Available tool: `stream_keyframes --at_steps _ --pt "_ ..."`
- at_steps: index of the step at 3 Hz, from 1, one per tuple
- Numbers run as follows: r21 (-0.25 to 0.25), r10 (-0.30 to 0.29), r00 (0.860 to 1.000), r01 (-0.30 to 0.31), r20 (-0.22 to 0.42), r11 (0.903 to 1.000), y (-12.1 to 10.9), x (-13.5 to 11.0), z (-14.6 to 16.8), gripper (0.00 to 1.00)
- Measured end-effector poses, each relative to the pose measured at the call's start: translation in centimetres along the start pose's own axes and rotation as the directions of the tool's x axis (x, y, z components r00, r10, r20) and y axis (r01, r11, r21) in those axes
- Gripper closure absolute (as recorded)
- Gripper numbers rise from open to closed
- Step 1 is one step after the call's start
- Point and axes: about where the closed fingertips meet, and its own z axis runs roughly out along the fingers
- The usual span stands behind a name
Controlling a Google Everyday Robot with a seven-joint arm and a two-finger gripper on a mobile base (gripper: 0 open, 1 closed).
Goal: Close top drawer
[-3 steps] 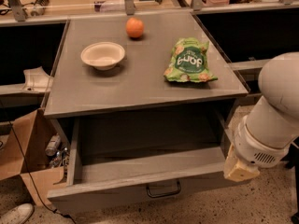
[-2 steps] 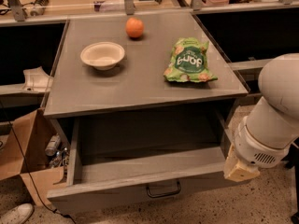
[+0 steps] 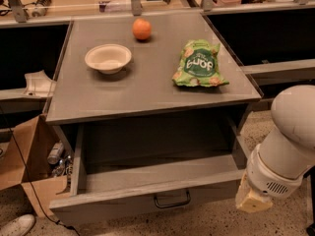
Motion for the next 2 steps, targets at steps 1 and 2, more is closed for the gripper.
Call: stream_keyframes --at_steps 1,2 --pt "-0.043 0.019 1.000 -0.019 -0.011 0.9989 0.18 0.26 2.61 1.00" --pt "-0.043 0.019 1.000 -0.020 -0.011 0.9989 0.18 0.26 2.65 1.00"
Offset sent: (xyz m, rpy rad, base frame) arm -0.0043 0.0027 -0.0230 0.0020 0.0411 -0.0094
